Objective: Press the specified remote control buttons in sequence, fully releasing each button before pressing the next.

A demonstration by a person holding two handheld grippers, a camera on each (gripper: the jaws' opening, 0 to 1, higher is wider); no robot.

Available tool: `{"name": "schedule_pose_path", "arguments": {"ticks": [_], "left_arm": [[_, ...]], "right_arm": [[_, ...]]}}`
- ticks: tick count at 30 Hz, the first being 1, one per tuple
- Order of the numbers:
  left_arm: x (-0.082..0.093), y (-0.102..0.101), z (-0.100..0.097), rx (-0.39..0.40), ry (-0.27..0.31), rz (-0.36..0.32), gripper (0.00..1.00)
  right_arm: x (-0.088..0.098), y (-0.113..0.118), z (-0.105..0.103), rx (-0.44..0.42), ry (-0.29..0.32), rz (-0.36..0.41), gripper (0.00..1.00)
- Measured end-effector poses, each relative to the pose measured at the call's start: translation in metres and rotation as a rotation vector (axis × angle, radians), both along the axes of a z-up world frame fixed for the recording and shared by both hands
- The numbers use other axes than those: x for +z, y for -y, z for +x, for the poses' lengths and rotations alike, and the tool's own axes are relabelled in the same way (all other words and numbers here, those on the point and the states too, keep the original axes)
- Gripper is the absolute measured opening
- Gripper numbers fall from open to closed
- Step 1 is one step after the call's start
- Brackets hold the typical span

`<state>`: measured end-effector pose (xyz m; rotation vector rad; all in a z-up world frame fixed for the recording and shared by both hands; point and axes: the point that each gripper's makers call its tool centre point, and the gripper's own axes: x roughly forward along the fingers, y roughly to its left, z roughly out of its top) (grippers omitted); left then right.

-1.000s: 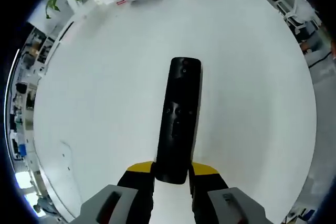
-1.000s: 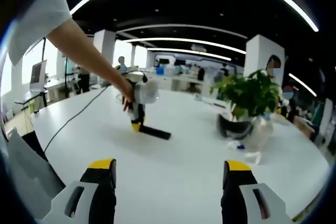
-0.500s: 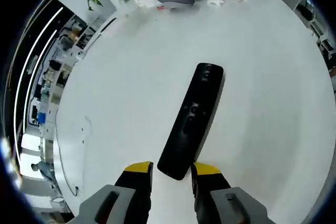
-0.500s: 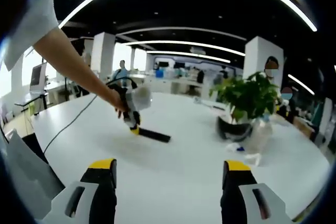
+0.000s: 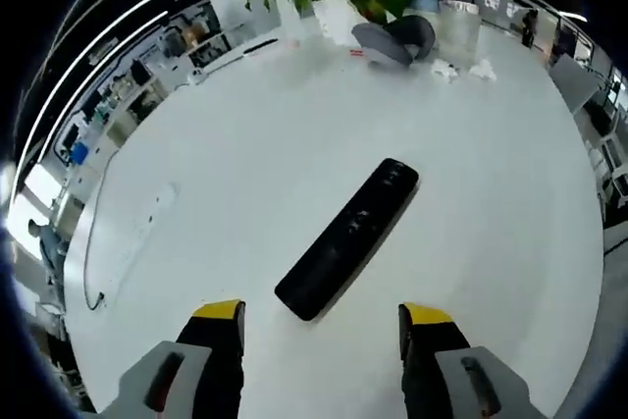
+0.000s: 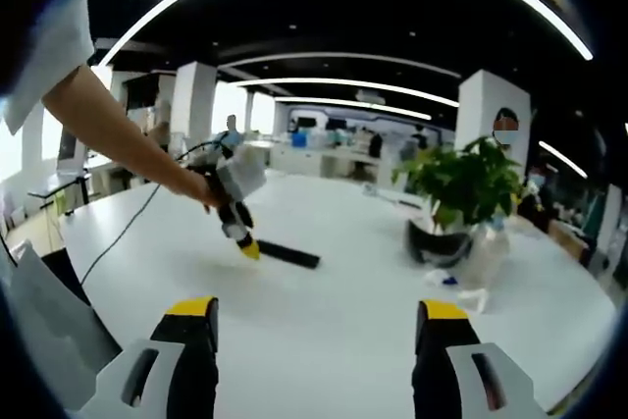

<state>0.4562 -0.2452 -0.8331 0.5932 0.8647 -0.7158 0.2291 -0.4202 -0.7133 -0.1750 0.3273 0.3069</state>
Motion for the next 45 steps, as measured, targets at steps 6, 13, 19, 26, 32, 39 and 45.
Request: {"name": "schedule_pose_path", "arguments": {"ticks": [6, 13, 19, 26, 32, 39, 45], "left_arm": [[0.033, 0.02, -0.01, -0.031, 0.177, -0.14, 0.91], [0.048, 0.024, -0.035, 0.013, 0.222, -0.277, 0.99], [0.057, 0.014, -0.061, 0.007, 0.237, -0.324, 1.0], [0.074, -0.002, -0.087, 0.074, 0.263, -0.389, 1.0], [0.087, -0.012, -0.11, 0.138, 0.317, -0.424, 1.0], [0.093, -0.021, -0.132, 0.197, 0.307, -0.463, 1.0], [0.093, -0.031, -0.153, 0.227, 0.297, -0.472, 1.0]], "right_arm": [[0.003, 0.004, 0.001, -0.02, 0.017, 0.005, 0.85], [0.011, 0.013, 0.004, -0.065, 0.053, 0.035, 0.99], [0.005, 0.01, 0.004, -0.052, 0.031, 0.007, 0.99], [0.007, 0.011, 0.004, -0.058, 0.039, 0.023, 0.99], [0.006, 0.011, 0.004, -0.058, 0.038, 0.025, 0.99], [0.006, 0.011, 0.005, -0.056, 0.042, 0.022, 0.99], [0.009, 0.013, 0.005, -0.067, 0.05, 0.036, 0.99]]}}
